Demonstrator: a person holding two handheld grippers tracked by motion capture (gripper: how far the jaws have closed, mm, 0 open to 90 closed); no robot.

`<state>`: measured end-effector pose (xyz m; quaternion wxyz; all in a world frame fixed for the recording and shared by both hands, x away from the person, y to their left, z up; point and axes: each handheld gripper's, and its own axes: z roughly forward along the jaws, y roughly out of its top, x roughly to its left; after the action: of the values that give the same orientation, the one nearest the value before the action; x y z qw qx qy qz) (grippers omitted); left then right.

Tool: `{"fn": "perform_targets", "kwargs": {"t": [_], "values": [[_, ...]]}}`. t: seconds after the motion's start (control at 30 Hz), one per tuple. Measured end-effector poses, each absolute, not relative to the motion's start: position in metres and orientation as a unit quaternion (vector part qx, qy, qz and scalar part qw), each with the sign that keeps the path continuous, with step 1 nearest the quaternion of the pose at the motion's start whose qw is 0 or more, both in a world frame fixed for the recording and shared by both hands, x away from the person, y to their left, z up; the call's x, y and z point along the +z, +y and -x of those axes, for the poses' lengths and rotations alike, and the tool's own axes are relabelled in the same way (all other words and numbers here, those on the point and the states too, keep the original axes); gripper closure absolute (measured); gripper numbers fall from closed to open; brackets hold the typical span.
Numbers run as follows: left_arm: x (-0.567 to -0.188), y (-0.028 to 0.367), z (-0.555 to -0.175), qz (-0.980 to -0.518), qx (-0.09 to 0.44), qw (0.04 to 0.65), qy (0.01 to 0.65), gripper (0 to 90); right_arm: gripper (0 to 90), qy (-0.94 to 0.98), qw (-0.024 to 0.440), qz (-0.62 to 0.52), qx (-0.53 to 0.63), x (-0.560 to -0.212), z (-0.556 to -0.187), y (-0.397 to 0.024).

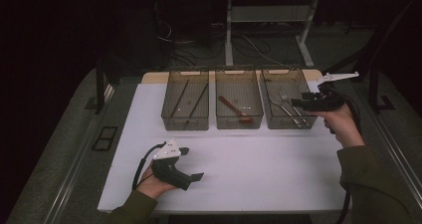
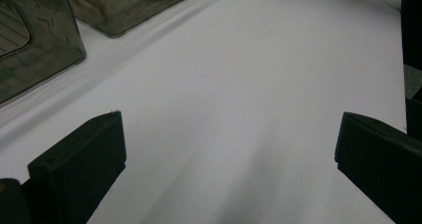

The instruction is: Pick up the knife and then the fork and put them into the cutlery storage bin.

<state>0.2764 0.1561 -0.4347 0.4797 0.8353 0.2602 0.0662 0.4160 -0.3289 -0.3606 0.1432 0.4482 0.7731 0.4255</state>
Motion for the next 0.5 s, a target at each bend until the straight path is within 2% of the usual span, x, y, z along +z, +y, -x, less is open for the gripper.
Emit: {"fn": "perform_targets", "kwargs": {"t": [0.5], "values": [[-0.434,0.156,-0.277,-0.836,0.067,0.479,0.261,0.0,32.5,0.786,0.147,-0.394,0.453,-0.362,-0.382,-0.312]]}}
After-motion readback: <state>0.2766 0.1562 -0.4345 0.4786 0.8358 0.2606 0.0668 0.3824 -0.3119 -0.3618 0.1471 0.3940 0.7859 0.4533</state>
